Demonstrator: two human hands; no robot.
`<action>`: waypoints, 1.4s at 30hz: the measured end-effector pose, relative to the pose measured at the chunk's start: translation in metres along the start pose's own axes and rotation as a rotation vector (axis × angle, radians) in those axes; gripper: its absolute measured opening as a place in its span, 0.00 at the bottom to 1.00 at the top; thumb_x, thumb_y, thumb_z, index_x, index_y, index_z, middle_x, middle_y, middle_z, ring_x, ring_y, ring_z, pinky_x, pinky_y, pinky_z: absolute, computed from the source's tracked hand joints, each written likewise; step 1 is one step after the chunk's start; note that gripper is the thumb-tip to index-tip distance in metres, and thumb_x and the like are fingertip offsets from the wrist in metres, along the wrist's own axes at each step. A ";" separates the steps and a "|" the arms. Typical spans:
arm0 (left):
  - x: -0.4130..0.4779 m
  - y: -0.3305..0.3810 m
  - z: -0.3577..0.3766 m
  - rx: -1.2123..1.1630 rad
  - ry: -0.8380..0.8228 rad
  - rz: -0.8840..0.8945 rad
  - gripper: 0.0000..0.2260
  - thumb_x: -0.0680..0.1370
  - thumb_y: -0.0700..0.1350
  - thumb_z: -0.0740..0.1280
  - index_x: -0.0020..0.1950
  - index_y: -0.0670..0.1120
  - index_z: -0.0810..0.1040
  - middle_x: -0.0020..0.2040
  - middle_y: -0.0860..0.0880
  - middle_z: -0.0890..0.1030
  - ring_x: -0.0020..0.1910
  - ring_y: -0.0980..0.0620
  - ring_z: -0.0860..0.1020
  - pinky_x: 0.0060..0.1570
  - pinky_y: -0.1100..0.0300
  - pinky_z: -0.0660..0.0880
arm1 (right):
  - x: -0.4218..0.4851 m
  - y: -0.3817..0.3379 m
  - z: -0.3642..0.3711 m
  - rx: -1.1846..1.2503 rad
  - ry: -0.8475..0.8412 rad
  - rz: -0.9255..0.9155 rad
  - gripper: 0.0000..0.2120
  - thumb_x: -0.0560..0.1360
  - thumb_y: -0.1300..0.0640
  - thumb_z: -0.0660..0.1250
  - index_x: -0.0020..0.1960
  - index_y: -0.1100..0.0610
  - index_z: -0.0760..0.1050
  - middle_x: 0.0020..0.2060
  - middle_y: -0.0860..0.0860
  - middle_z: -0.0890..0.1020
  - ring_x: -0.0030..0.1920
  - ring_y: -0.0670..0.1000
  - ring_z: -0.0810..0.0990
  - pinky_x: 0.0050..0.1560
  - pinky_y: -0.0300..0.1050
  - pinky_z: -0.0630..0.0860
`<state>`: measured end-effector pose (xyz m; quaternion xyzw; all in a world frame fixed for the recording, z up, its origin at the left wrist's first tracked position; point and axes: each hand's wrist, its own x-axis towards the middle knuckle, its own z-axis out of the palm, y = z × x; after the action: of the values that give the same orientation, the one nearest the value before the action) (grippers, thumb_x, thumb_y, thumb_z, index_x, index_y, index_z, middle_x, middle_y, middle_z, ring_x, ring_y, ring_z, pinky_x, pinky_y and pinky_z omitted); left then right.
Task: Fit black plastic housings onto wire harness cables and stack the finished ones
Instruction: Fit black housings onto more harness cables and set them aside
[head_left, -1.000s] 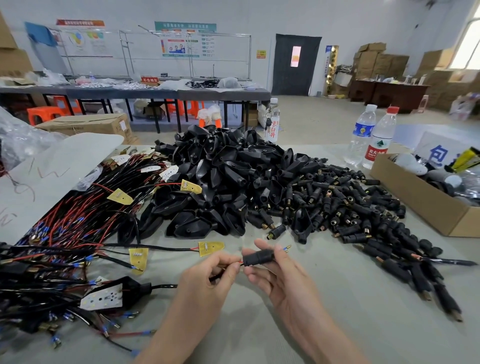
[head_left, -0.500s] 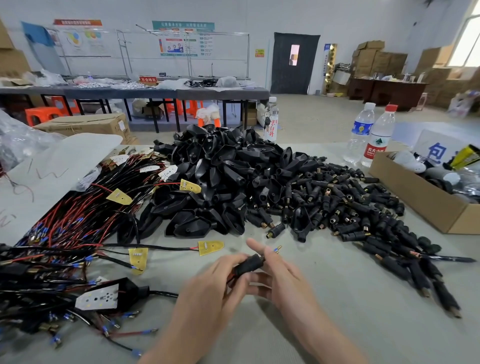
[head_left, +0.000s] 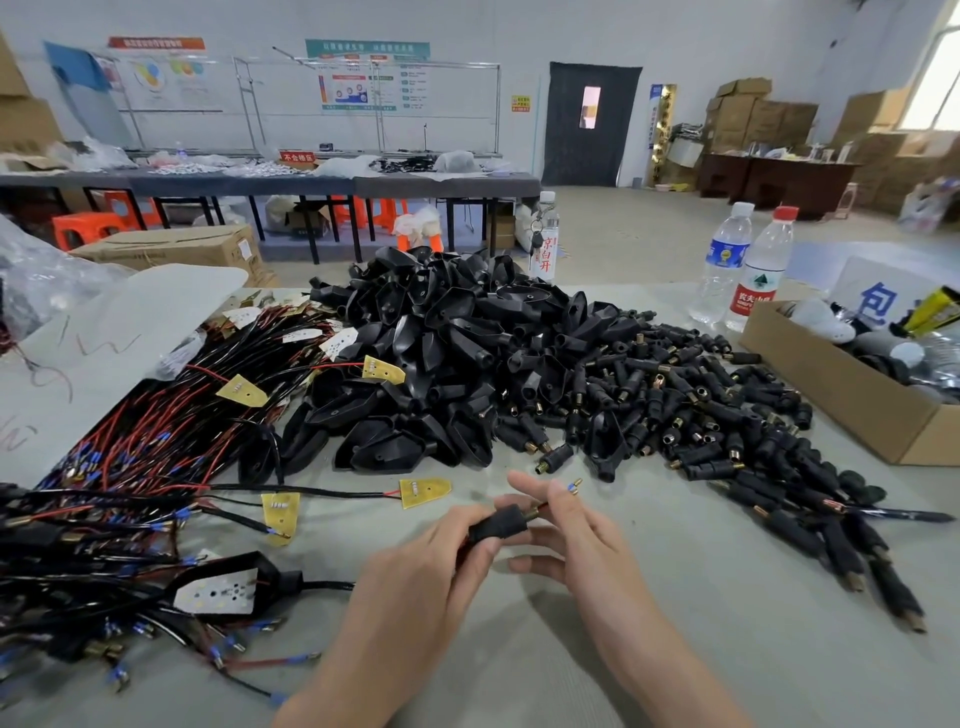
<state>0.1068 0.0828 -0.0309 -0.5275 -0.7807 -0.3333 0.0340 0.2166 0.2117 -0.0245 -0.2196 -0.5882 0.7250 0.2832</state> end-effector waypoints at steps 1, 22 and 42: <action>0.000 -0.001 0.000 0.004 0.002 0.005 0.22 0.79 0.65 0.47 0.64 0.59 0.73 0.41 0.62 0.77 0.38 0.59 0.77 0.36 0.66 0.70 | 0.000 0.000 0.000 -0.004 0.007 0.000 0.19 0.76 0.40 0.58 0.55 0.45 0.84 0.52 0.51 0.86 0.47 0.52 0.86 0.43 0.41 0.81; 0.002 -0.003 0.001 -0.059 0.144 -0.006 0.03 0.81 0.54 0.61 0.51 0.58 0.74 0.40 0.62 0.77 0.36 0.61 0.76 0.35 0.60 0.75 | 0.006 -0.005 -0.010 0.415 0.132 0.125 0.20 0.72 0.50 0.67 0.54 0.66 0.81 0.39 0.61 0.83 0.34 0.50 0.83 0.35 0.38 0.81; 0.002 0.009 -0.002 -0.015 0.177 0.078 0.02 0.79 0.45 0.69 0.48 0.49 0.77 0.34 0.58 0.74 0.27 0.57 0.73 0.26 0.58 0.72 | 0.003 0.004 0.003 0.373 0.077 0.146 0.15 0.70 0.48 0.70 0.45 0.59 0.86 0.37 0.57 0.83 0.36 0.51 0.83 0.39 0.40 0.82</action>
<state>0.1127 0.0846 -0.0242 -0.5263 -0.7509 -0.3828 0.1121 0.2114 0.2109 -0.0272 -0.2331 -0.4150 0.8310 0.2878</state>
